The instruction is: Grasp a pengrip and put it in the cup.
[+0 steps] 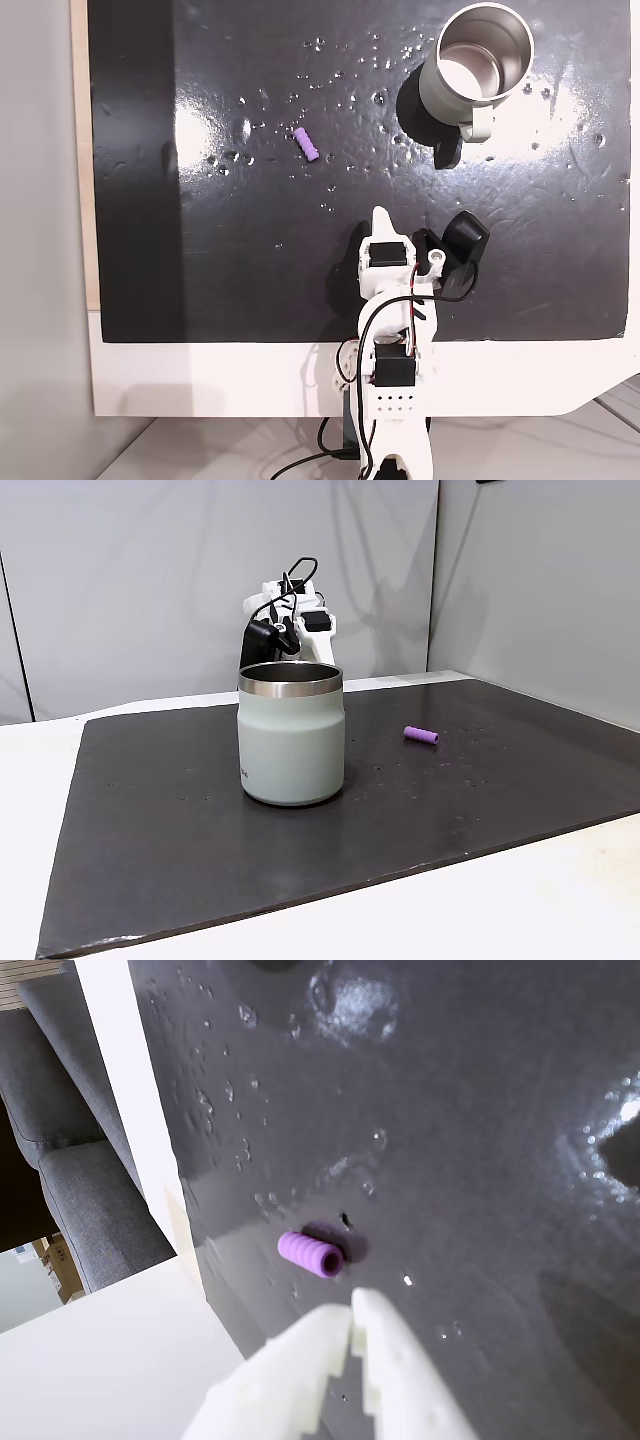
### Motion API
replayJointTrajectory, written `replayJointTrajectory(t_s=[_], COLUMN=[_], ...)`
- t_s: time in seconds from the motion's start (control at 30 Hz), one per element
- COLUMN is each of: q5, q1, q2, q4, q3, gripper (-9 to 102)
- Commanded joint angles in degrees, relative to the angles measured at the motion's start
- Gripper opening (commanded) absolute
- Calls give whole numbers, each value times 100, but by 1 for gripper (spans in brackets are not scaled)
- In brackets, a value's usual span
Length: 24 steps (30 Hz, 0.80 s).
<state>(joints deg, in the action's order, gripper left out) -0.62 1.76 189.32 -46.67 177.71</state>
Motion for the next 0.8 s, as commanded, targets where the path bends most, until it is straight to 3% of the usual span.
replayJointTrajectory(t_s=[0.0,0.27,0.4,0.77], q5=[0,-105,-1573,-3015], q1=[70,26,255,800], q2=[79,79,79,-694], q4=[237,220,-44,-993], q3=[-9,-26,-176,-2021], gripper=[0,0,0,0])
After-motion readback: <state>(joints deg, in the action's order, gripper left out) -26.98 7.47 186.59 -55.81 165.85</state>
